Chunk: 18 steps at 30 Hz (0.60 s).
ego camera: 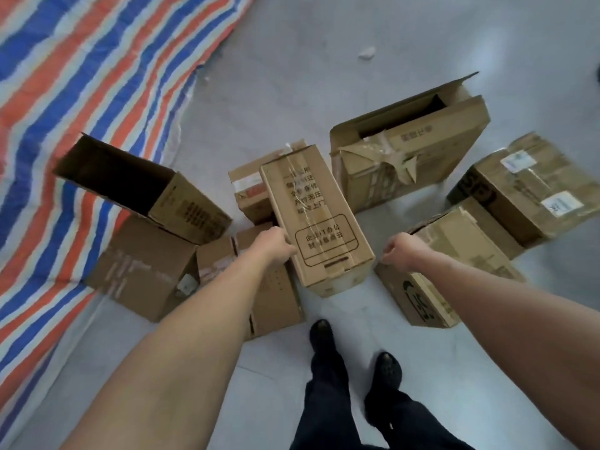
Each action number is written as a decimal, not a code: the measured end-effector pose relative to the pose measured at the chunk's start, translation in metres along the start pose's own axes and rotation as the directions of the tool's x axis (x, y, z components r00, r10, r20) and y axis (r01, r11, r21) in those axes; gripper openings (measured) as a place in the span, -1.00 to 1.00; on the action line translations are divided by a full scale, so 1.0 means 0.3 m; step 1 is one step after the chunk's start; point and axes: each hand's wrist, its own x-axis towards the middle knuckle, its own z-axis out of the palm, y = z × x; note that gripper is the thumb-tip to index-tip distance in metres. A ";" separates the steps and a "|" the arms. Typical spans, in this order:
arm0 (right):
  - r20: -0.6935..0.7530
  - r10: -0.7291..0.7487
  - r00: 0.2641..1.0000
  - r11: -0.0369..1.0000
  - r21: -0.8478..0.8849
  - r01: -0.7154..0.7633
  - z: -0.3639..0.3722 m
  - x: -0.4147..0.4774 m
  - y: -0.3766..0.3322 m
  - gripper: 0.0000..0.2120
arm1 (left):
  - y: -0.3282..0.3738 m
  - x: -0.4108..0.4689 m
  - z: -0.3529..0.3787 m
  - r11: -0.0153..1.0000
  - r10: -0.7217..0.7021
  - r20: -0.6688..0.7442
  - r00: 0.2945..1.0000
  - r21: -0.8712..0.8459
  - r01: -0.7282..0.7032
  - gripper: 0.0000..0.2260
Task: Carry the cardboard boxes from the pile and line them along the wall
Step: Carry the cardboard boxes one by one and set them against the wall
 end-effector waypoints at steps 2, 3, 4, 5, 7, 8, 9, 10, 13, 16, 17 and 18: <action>0.002 0.037 0.999 0.999 0.032 -0.037 0.011 0.098 -0.014 -0.76 | -0.007 0.140 -0.052 1.000 -0.015 -0.015 1.000 -0.007 0.015 -0.81; 0.001 0.058 0.998 0.996 0.064 -0.058 0.015 0.141 -0.017 -0.73 | -0.013 0.205 -0.074 1.000 -0.018 -0.029 0.999 -0.011 0.018 -0.81; 0.005 0.083 0.997 0.991 0.100 -0.083 0.030 0.196 -0.024 -0.68 | -0.019 0.286 -0.102 1.000 -0.020 -0.035 0.999 0.004 0.020 -0.80; 0.008 0.106 0.994 0.986 0.131 -0.106 0.040 0.239 -0.030 -0.63 | -0.023 0.356 -0.132 1.000 -0.023 -0.045 0.999 0.020 0.024 -0.78; 0.014 0.152 0.988 0.974 0.170 -0.152 0.067 0.350 -0.045 -0.56 | -0.025 0.528 -0.193 0.999 -0.012 -0.088 0.996 0.037 0.015 -0.68; 0.021 0.162 0.987 0.970 0.181 -0.163 0.079 0.385 -0.051 -0.53 | -0.026 0.593 -0.219 0.999 -0.009 -0.117 0.993 0.031 0.013 -0.60; 0.037 0.171 0.985 0.965 0.193 -0.175 0.098 0.429 -0.059 -0.50 | -0.029 0.671 -0.240 1.000 -0.003 -0.138 0.990 0.025 0.007 -0.53; 0.054 0.185 0.981 0.957 0.216 -0.193 0.124 0.477 -0.066 -0.47 | -0.029 0.750 -0.261 1.000 0.003 -0.160 0.987 0.028 0.001 -0.49; 0.110 0.208 0.972 0.933 0.277 -0.231 0.210 0.565 -0.073 -0.45 | -0.038 0.977 -0.303 0.999 0.033 -0.216 0.976 0.041 -0.024 -0.41; 0.188 0.229 0.955 0.887 0.365 -0.285 0.262 0.590 -0.040 -0.45 | -0.039 1.152 -0.318 0.998 0.043 -0.203 0.978 0.053 -0.033 -0.33; 0.216 0.244 0.945 0.855 0.411 -0.315 0.266 0.587 -0.025 -0.43 | -0.033 1.190 -0.320 0.998 0.049 -0.179 0.983 0.044 -0.042 -0.31; 0.245 0.276 0.929 0.814 0.454 -0.362 0.272 0.585 -0.005 -0.40 | -0.026 1.222 -0.317 0.998 0.055 -0.152 0.987 0.025 -0.051 -0.31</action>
